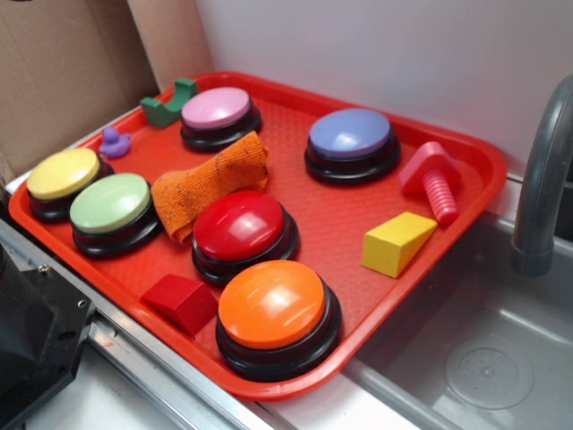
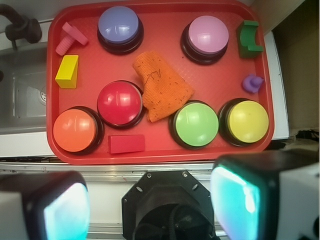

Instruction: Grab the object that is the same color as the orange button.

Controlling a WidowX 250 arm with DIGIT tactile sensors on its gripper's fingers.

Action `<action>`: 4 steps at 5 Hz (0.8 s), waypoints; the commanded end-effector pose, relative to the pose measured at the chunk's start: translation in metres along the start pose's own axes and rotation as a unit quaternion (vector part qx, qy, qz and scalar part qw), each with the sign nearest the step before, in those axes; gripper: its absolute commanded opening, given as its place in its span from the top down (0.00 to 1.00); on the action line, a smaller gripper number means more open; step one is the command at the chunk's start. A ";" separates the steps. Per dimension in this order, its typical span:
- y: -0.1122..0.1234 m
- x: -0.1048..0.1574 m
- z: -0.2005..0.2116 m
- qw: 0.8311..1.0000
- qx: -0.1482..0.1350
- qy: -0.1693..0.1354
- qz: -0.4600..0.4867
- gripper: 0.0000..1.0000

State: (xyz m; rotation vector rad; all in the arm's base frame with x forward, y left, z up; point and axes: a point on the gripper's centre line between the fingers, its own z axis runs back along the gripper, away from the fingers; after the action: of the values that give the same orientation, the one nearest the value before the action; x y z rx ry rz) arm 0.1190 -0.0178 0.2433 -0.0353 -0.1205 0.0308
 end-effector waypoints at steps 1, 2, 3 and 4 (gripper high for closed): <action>0.000 0.000 0.000 1.000 0.000 0.000 0.000 0.00; 0.010 0.014 -0.013 1.000 0.004 -0.001 0.010 0.00; 0.023 0.032 -0.039 0.999 -0.002 0.006 0.050 0.00; 0.030 0.044 -0.073 0.992 0.018 0.006 0.121 0.00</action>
State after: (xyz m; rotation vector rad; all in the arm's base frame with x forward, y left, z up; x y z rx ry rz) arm 0.1678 0.0099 0.1714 -0.0157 -0.0745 0.2726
